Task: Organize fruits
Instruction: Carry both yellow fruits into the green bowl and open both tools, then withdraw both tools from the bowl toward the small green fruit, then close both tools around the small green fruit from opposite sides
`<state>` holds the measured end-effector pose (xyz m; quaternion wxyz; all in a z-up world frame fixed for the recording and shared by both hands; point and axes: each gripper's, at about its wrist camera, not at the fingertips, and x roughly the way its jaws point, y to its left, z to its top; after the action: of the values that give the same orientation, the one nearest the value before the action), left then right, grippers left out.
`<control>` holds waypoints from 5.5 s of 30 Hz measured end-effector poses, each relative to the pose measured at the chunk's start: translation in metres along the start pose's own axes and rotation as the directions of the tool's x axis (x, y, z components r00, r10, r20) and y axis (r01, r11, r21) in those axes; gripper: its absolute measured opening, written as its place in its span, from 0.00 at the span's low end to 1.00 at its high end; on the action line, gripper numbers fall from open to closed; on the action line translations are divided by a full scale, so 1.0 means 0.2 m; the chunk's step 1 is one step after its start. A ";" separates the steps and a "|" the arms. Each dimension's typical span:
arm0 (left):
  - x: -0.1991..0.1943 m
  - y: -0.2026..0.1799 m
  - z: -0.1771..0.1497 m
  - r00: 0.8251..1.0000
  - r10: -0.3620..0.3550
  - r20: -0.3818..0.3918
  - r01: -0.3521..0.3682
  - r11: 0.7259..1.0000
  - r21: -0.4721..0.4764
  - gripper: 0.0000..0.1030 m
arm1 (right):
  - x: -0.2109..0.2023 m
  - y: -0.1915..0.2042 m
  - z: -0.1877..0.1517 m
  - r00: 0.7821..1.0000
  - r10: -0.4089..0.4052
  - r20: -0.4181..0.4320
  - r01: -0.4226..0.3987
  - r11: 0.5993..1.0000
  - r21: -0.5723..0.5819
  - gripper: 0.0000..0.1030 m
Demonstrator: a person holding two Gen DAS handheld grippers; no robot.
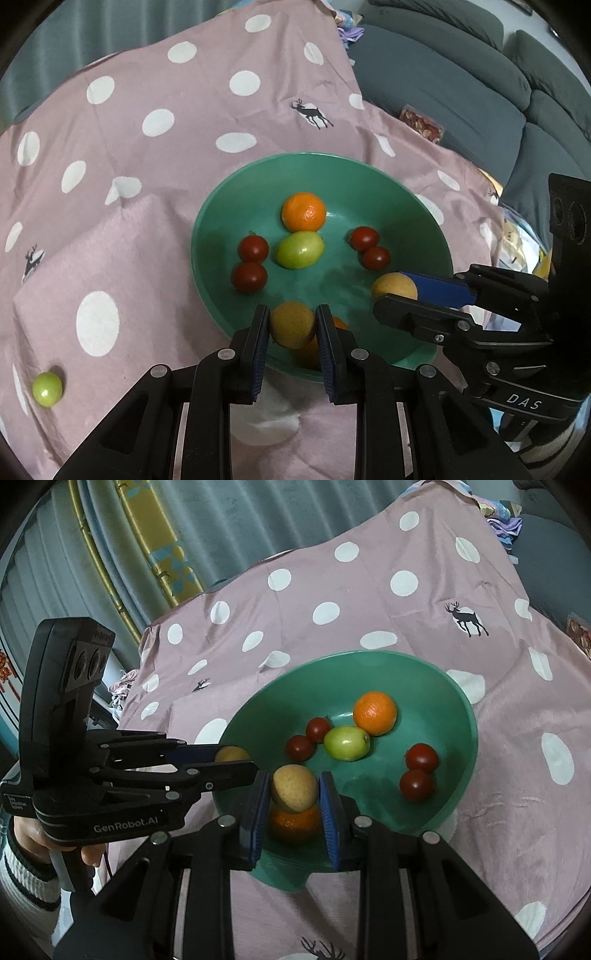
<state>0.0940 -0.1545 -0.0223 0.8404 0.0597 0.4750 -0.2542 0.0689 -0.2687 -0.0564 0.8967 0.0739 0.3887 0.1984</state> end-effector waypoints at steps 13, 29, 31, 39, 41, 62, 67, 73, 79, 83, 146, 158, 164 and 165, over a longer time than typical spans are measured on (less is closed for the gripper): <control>-0.08 0.04 -0.01 0.999 0.005 0.034 -0.004 0.999 -0.042 0.26 | -0.07 -0.06 0.00 0.999 -0.023 0.028 0.021 0.998 0.059 0.31; -0.30 0.31 -0.33 0.992 0.125 0.035 -0.114 0.970 -0.216 0.52 | -0.20 -0.06 -0.02 0.996 -0.059 0.067 0.052 0.994 0.099 0.42; -0.32 0.35 -0.38 0.990 0.140 0.026 -0.130 0.962 -0.241 0.53 | -0.19 -0.04 -0.02 0.997 -0.049 0.061 0.043 0.995 0.095 0.44; -0.43 0.53 -0.60 0.980 0.200 0.001 -0.186 0.914 -0.360 0.68 | -0.17 0.09 -0.01 0.999 -0.008 0.050 0.006 0.999 0.033 0.51; -0.46 0.58 -0.65 0.975 0.224 0.003 -0.205 0.897 -0.391 0.77 | -0.16 0.14 0.00 0.999 0.006 0.042 -0.006 1.000 0.015 0.52; -0.63 0.75 -0.87 0.968 0.240 0.071 -0.174 0.851 -0.496 0.77 | 0.09 0.62 -0.02 0.988 0.112 -0.107 -0.130 0.977 -0.171 0.55; -0.63 0.78 -0.90 0.973 0.207 0.098 -0.128 0.847 -0.516 0.77 | 0.17 0.70 -0.03 0.983 0.118 -0.141 -0.144 0.970 -0.197 0.55; -0.63 0.80 -0.90 0.976 0.179 0.123 -0.089 0.847 -0.524 0.77 | 0.26 0.77 -0.04 0.977 0.118 -0.180 -0.157 0.962 -0.222 0.55; -0.60 0.84 -0.87 0.977 0.166 0.134 -0.075 0.854 -0.516 0.77 | 0.37 0.84 -0.04 0.969 0.117 -0.217 -0.172 0.951 -0.257 0.54; -0.58 0.89 -0.82 0.976 0.165 0.146 -0.069 0.858 -0.510 0.77 | 0.47 0.90 -0.02 0.964 0.114 -0.241 -0.185 0.937 -0.297 0.55; -0.18 0.81 -0.58 0.994 -0.099 0.045 0.109 0.904 -0.415 0.70 | 0.79 0.85 -0.08 0.893 0.118 -0.434 -0.278 0.903 -0.327 0.42; -0.13 0.79 -0.60 0.988 -0.152 0.019 0.146 0.894 -0.424 0.57 | 0.81 0.80 -0.11 0.884 0.126 -0.450 -0.291 0.902 -0.319 0.43; -0.13 0.81 -0.62 0.985 -0.171 0.036 0.168 0.875 -0.454 0.47 | 0.82 0.80 -0.11 0.886 0.139 -0.443 -0.300 0.900 -0.318 0.42; -0.13 0.82 -0.62 0.984 -0.171 0.040 0.170 0.873 -0.458 0.47 | 0.82 0.81 -0.10 0.885 0.139 -0.444 -0.302 0.897 -0.322 0.42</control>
<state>0.0671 0.0397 -0.0905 0.8044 -0.1826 0.5258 -0.2077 0.1071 -0.0540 -0.1337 0.7627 -0.1011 0.5105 0.3840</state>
